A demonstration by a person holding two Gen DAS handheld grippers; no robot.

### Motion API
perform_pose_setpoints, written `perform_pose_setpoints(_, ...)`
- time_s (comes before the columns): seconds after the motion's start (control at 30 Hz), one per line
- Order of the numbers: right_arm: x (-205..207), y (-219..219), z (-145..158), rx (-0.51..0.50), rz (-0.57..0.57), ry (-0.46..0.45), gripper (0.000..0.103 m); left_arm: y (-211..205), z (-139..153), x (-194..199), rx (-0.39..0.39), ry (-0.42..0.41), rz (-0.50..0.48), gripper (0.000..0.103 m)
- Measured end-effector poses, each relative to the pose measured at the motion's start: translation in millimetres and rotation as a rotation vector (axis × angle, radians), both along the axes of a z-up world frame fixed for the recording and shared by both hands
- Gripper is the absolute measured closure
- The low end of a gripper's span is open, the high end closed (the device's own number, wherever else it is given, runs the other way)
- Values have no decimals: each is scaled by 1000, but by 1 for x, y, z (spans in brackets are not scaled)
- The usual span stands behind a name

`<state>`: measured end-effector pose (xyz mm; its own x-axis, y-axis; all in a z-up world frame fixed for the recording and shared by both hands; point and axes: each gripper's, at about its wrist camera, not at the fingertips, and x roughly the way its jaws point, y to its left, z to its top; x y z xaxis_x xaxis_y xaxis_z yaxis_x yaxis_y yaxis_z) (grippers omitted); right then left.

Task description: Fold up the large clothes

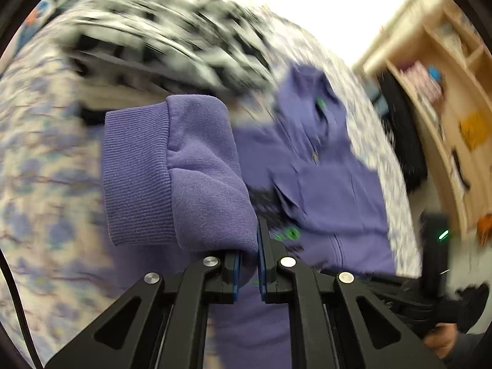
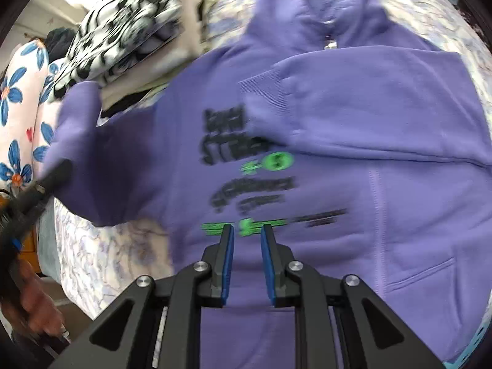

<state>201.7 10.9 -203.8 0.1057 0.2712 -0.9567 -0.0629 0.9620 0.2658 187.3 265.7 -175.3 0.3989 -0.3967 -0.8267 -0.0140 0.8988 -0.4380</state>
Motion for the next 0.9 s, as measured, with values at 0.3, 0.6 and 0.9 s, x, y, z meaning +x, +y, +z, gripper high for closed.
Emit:
perform_pose_setpoints(0.3, 3, -41, 3, 28, 14, -27, 85, -76, -65, -9, 8, 231, -106, 64)
perform_pose_setpoints(0.6, 11, -10, 7, 87, 128, -75, 65, -34, -43, -35, 18, 231, -49, 51)
perform_pose_setpoints(0.9, 43, -27, -40, 83, 49, 15, 65, 12, -48, -63, 46, 277, 71, 51)
